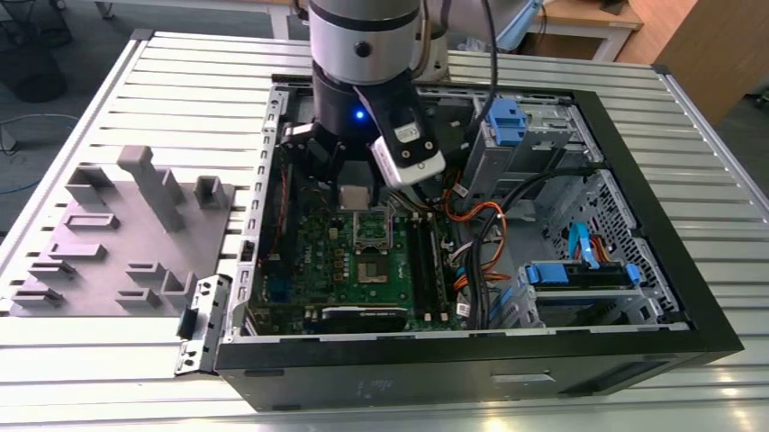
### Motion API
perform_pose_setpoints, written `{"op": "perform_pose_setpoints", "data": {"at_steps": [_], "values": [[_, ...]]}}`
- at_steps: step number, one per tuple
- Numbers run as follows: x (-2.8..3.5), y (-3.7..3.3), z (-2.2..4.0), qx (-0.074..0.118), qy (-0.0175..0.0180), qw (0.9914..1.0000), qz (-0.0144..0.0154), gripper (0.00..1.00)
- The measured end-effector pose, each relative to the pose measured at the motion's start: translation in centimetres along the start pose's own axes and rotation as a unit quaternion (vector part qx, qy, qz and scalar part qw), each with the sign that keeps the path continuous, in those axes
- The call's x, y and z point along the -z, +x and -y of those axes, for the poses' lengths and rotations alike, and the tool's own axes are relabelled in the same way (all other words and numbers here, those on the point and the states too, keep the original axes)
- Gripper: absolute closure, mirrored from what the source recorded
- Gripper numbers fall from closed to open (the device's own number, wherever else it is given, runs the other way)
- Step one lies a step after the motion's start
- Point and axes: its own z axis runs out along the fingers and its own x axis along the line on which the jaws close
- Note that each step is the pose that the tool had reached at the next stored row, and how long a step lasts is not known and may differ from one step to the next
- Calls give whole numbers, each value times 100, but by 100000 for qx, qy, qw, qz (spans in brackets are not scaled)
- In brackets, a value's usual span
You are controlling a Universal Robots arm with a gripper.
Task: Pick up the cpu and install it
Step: 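Pick up the cpu and move it towards the insertion slot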
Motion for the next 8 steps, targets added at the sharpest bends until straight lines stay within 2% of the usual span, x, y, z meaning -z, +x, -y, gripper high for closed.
{"op": "perform_pose_setpoints", "data": {"at_steps": [5, 8], "values": [[-67, -134, 7, -3, 6, 100000, -29, 53], [-120, -191, 15, -1, 1, 100000, -58, 53]]}}
